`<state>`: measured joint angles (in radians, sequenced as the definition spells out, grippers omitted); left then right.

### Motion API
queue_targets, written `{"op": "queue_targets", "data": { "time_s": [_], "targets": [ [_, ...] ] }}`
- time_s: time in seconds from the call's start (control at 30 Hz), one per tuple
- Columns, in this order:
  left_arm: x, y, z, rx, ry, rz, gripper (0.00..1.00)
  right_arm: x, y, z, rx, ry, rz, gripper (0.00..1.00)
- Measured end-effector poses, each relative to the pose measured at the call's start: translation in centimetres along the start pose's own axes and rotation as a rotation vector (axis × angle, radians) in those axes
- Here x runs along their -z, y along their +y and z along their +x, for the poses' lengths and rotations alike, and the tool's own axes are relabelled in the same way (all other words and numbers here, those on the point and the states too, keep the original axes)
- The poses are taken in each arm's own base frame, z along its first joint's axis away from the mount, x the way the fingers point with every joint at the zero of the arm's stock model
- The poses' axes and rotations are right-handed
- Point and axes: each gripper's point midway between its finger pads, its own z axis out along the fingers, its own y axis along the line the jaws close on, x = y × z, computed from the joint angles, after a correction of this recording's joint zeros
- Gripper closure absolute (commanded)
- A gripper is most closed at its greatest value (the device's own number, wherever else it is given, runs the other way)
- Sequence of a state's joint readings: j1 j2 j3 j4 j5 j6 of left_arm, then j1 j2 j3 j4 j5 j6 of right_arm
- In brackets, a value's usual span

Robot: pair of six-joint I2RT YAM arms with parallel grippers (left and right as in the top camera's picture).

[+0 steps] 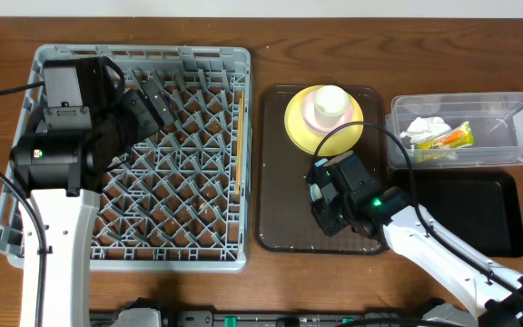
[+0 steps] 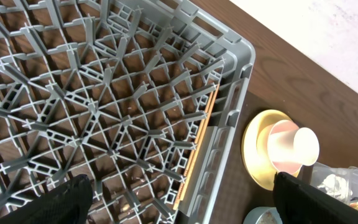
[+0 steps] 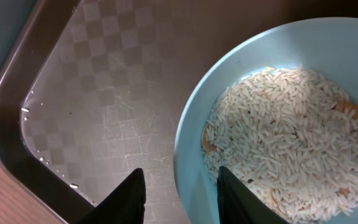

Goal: Sort waste into correct bins and load items into the dishwasher rack
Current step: 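Grip the light-blue plate rim with the right gripper and lift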

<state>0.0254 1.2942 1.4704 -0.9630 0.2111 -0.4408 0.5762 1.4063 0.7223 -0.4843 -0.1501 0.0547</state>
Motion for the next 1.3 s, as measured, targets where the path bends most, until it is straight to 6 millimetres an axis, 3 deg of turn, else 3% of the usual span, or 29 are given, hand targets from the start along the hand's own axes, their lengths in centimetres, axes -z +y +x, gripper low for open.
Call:
{"op": "queue_targets", "data": {
  "time_s": [0.2, 0.57, 0.77, 0.93, 1.1, 1.3],
  "targets": [
    [0.0, 0.0, 0.0, 0.000, 0.000, 0.000, 0.06, -0.2, -0.1, 0.5, 0.025, 0.011, 0.001, 0.75],
    [0.0, 0.0, 0.0, 0.000, 0.000, 0.000, 0.06, -1.3, -0.4, 1.3, 0.044, 0.058, 0.007, 0.81],
    [0.0, 0.0, 0.0, 0.000, 0.000, 0.000, 0.06, -1.4, -0.5, 1.4, 0.059, 0.061, 0.012, 0.98],
    [0.0, 0.0, 0.0, 0.000, 0.000, 0.000, 0.06, -1.2, -0.7, 0.8, 0.066, 0.045, 0.029, 0.99],
    [0.0, 0.0, 0.0, 0.000, 0.001, 0.000, 0.06, -0.2, -0.7, 0.3, 0.007, 0.062, 0.040, 0.99],
    [0.0, 0.0, 0.0, 0.000, 0.001, 0.000, 0.06, 2.8, 0.0, -0.8, -0.132, 0.048, 0.031, 0.99]
  ]
}}
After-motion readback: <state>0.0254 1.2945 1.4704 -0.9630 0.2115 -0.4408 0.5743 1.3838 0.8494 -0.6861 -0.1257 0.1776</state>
